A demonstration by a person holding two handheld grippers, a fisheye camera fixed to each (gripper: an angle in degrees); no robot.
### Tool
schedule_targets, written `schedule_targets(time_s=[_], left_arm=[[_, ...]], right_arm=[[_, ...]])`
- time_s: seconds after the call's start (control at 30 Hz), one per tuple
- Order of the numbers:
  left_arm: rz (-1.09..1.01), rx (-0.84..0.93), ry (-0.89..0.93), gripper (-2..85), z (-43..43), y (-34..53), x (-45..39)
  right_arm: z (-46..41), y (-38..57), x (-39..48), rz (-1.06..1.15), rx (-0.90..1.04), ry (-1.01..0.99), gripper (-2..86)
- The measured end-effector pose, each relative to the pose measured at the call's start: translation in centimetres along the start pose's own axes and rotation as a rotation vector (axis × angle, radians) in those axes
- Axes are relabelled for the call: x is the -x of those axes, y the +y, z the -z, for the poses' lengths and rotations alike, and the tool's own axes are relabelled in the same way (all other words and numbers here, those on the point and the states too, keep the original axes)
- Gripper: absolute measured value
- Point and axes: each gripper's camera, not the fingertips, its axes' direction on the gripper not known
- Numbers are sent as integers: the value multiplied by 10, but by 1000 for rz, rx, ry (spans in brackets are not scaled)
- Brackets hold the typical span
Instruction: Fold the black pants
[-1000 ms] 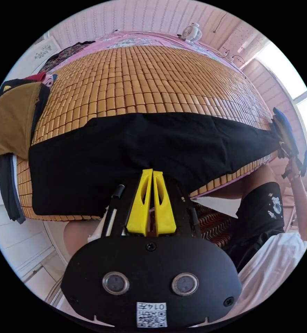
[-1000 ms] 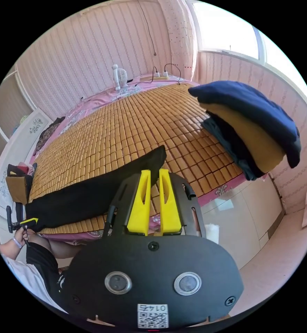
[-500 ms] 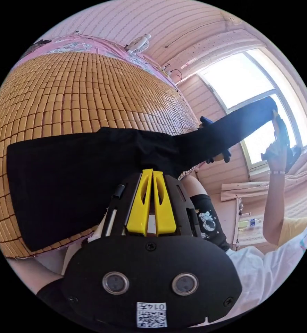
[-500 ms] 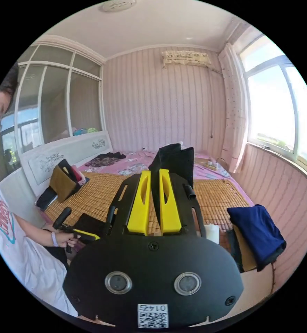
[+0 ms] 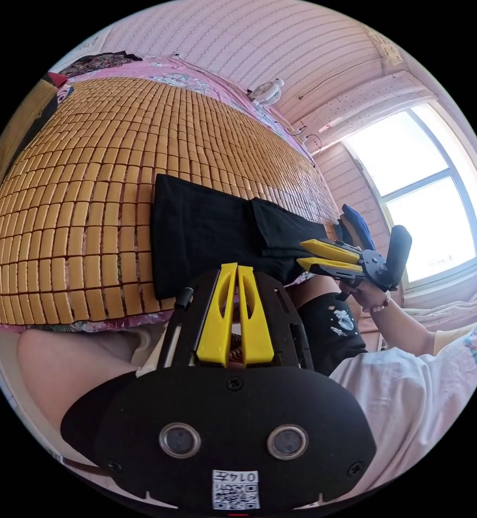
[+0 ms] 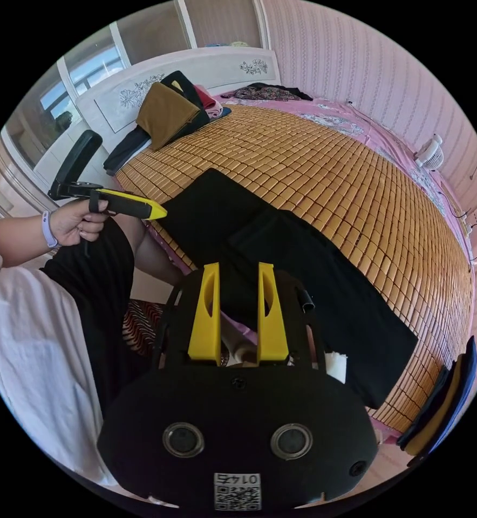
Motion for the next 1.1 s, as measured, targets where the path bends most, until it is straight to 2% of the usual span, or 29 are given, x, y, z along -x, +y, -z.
schedule_targets(time_s=[0.17,0.3,0.43,0.57,0.67,0.7,0.87,0.93,1.1], left_arm=[[-14,19,-1,-10,-10,-12,-8],[0,28,2,-10,-14,-14,-10],[5,21,7,-10,-16,-17,-14],[0,24,6,-9,-22,-25,-21],[-27,45,-17,-6,-33,-33,-29],[-40,63,-25,-1,-39,-37,-34],[-84,113,-59,30,-67,-58,-53],[-84,150,-90,46,-83,-68,-62],[-118,241,-159,70,-110,-71,-77]], right_arm=[[-26,-35,5,15,12,-17,91],[-45,-52,-4,-31,81,-44,40],[-17,-57,-2,-43,-20,-11,21],[-22,-53,1,-50,-35,-37,29],[-49,-52,-7,-91,40,-72,61],[-46,-52,-8,-90,5,-65,73],[-50,-56,3,-13,39,-27,119],[-51,-56,1,-29,35,-2,111],[-49,-51,-25,-149,6,-81,72]])
